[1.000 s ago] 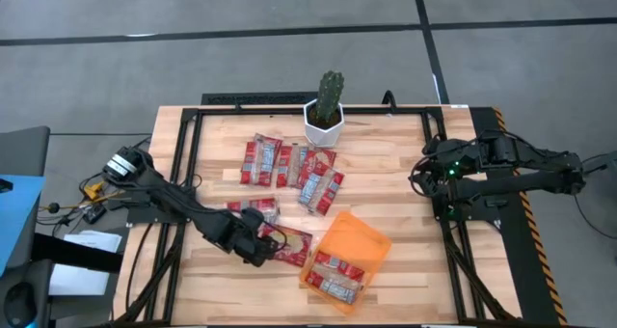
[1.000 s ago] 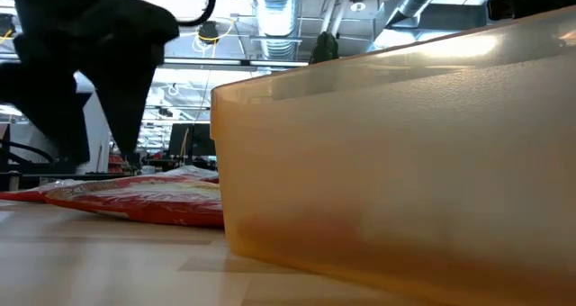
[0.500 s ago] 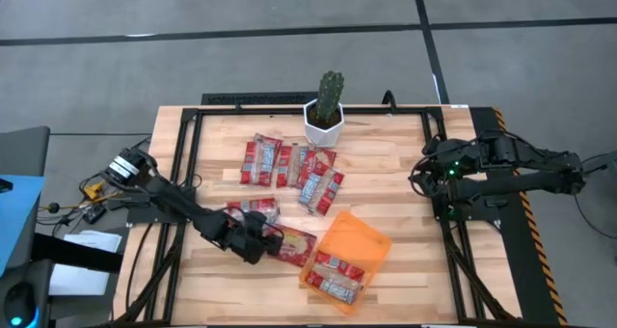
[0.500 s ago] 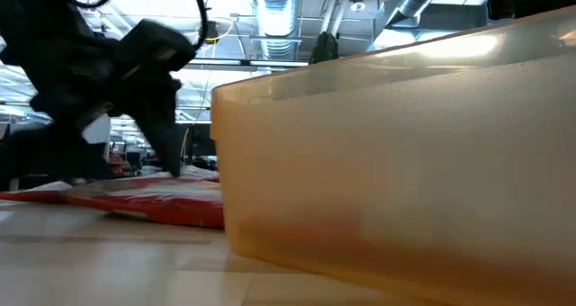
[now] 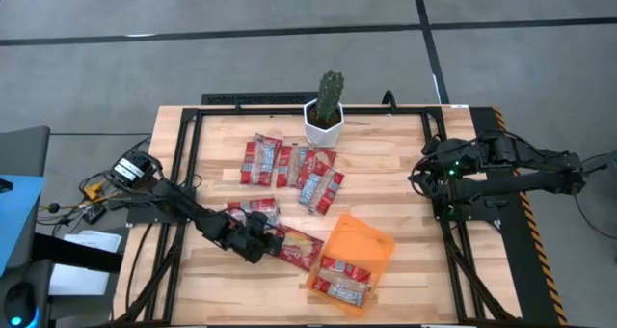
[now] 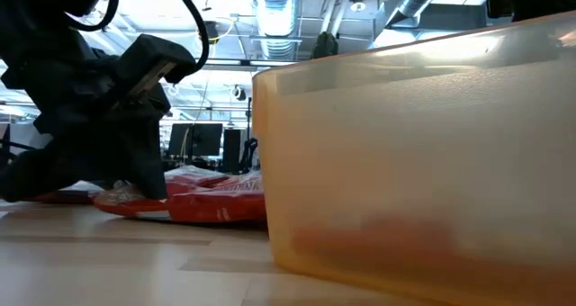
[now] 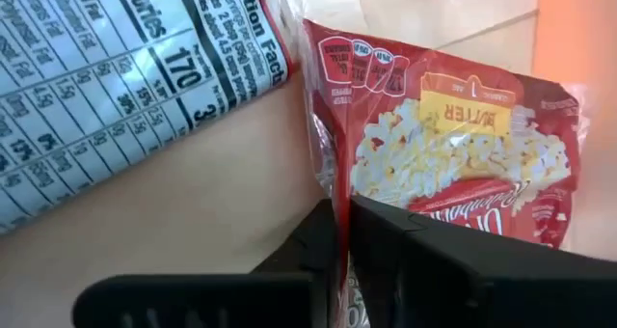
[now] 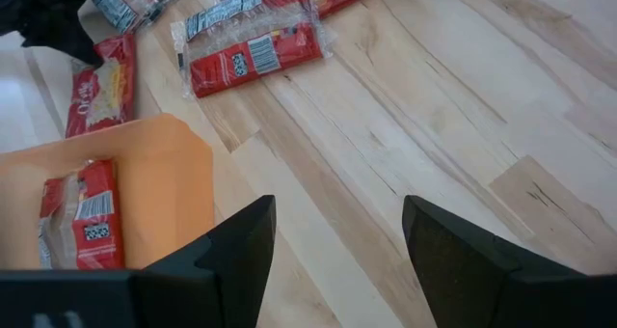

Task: Sort popcorn bags into baskets
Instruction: Put the red popcorn bag into the orange container

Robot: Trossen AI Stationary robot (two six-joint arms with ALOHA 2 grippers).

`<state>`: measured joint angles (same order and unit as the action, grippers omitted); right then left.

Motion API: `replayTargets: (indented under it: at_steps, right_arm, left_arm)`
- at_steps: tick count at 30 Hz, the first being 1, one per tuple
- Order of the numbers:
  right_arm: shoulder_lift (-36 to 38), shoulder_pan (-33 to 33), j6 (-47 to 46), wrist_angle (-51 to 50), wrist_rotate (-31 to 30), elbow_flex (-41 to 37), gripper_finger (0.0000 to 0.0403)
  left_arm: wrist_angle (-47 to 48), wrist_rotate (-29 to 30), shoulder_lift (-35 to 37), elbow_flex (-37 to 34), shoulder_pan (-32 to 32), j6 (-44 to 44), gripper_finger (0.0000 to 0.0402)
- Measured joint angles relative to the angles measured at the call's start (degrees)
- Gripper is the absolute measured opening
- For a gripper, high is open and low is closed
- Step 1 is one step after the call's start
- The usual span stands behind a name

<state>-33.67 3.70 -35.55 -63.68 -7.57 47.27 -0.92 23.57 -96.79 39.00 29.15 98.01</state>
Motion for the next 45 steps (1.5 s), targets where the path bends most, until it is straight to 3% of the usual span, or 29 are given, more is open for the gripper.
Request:
replayTargets:
  at_steps: [6,13,20,27,36,45]
  right_arm:
    - [0.00,0.00,0.00,-0.02,0.00,0.00,0.0254]
    - [0.00,0.00,0.02,0.09,0.00,0.00,0.0254]
    - [0.02,0.00,0.00,1.54,0.00,0.00,0.0254]
    - [0.02,0.02,0.00,2.93,0.00,0.00,0.0254]
    - [0.00,0.02,-0.44,2.89,0.00,0.00,0.0254]
    - [-0.01,0.07,-0.51,2.89,-0.02,0.00,0.0254]
  left_arm:
    - [-3.73,-1.07,1.75,0.31,-0.88,-0.74,0.0001]
    - [1.65,-0.18,9.31,1.38,-0.88,-1.40,0.0000]
    - [7.27,7.05,20.21,1.38,-0.88,-1.35,0.0000]
    - [-0.52,10.57,26.61,1.40,-1.98,-7.97,0.0000]
    - [-18.42,7.05,23.65,1.62,-5.92,-16.10,0.0000]
    - [-13.99,-0.06,11.24,16.42,-9.59,-25.10,0.0000]
